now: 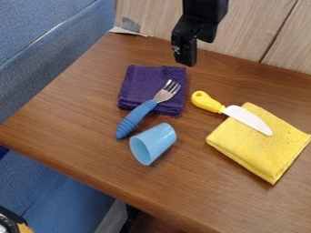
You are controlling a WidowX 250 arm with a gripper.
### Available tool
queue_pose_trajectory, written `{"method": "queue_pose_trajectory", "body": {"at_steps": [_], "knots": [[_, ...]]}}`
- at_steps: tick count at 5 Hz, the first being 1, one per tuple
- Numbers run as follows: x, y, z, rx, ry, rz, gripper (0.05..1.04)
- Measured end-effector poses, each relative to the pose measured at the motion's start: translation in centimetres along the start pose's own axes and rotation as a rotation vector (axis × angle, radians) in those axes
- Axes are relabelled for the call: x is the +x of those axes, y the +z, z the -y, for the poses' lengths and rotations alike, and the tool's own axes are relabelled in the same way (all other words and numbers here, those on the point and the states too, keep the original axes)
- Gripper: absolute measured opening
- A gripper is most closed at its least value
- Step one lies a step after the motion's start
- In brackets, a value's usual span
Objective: Put up the blue glass
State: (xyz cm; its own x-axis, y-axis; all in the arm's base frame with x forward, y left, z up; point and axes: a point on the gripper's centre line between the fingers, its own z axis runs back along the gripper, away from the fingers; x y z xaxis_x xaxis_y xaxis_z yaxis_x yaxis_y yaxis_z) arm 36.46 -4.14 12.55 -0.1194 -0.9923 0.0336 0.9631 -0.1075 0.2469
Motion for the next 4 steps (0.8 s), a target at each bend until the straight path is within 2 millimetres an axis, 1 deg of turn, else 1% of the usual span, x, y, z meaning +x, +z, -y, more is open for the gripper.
{"method": "queue_pose_trajectory", "body": {"at_steps": [1,2,3,4], "knots": [[0.1,-1.1,0.4,-0.033,0.007,0.007,1.001],[0.5,-1.7,1.6,-0.08,0.028,0.034,1.001],[0.4,-1.0,3.1,-0.061,0.012,0.032,1.001],[-0.1,0.5,5.1,0.006,-0.062,0.03,1.001]]}}
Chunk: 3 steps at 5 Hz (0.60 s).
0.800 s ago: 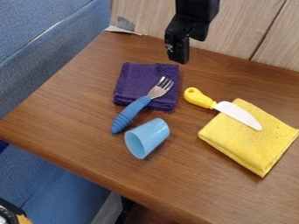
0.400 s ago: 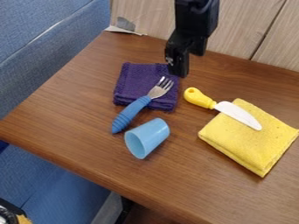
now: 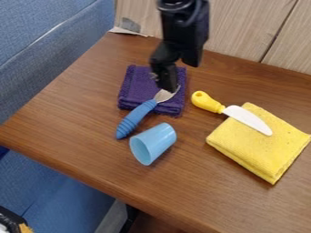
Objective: Put up the blue glass
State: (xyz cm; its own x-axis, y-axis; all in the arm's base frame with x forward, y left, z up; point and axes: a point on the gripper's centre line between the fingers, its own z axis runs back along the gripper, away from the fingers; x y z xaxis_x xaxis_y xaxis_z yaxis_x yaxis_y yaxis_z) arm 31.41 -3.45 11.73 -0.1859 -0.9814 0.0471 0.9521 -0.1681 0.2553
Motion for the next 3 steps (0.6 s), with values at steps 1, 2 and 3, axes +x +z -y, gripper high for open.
{"method": "queue_pose_trajectory", "body": {"at_steps": [1,2,3], "knots": [[-0.8,-0.1,2.4,0.075,-0.181,0.035,1.001],[-1.6,0.1,4.3,0.132,-0.332,0.048,1.001],[-2.0,0.5,5.8,0.162,-0.378,0.079,1.001]]}}
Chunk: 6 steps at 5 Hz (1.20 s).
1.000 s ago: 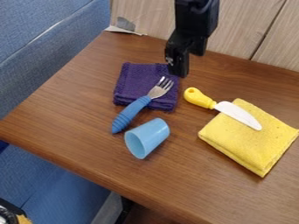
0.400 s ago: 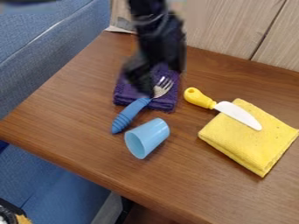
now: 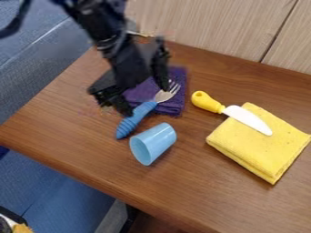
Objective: Put up the blue glass
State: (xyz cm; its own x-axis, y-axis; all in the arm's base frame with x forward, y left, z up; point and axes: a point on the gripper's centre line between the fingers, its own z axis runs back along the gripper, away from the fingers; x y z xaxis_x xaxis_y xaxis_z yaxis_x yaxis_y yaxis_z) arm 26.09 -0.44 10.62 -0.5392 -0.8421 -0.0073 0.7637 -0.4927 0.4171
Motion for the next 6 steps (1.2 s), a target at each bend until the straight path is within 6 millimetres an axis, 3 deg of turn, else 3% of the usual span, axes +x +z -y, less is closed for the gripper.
{"method": "queue_pose_trajectory", "body": {"at_steps": [3,4,6], "knots": [[1.8,0.6,3.2,-0.061,0.004,0.011,1.001],[2.0,0.0,3.8,-0.087,-0.009,0.009,1.001],[2.3,-3.1,4.3,-0.132,-0.022,0.055,1.001]]}}
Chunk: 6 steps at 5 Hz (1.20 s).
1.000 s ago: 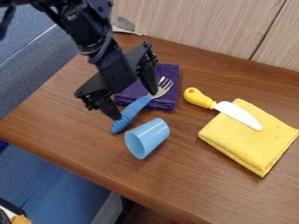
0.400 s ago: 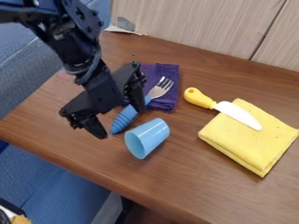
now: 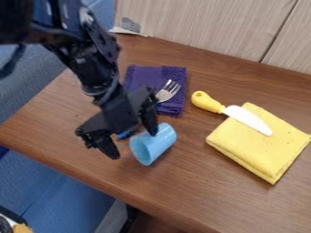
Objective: Put up the blue glass
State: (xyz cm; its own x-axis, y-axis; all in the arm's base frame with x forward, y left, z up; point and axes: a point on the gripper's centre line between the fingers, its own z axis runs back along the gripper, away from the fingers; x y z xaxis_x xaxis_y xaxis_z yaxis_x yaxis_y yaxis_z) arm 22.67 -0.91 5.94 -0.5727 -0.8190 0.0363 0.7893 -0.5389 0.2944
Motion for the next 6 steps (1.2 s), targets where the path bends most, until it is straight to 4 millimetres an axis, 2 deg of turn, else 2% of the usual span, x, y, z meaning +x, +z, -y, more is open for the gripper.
{"method": "queue_pose_trajectory", "body": {"at_steps": [1,2,3,4,5,6], "knots": [[0.3,-1.0,-0.6,0.004,-0.017,0.001,0.946],[0.3,-1.4,-1.2,0.017,-0.017,-0.006,0.676],[0.1,-1.3,-1.9,0.026,-0.022,-0.028,0.474],[0.0,-1.3,-1.9,0.028,-0.02,-0.038,0.411],[0.0,-1.2,-2.0,0.026,-0.016,-0.042,0.408],[-0.2,0.2,-2.0,-0.003,0.004,-0.068,0.321]]}}
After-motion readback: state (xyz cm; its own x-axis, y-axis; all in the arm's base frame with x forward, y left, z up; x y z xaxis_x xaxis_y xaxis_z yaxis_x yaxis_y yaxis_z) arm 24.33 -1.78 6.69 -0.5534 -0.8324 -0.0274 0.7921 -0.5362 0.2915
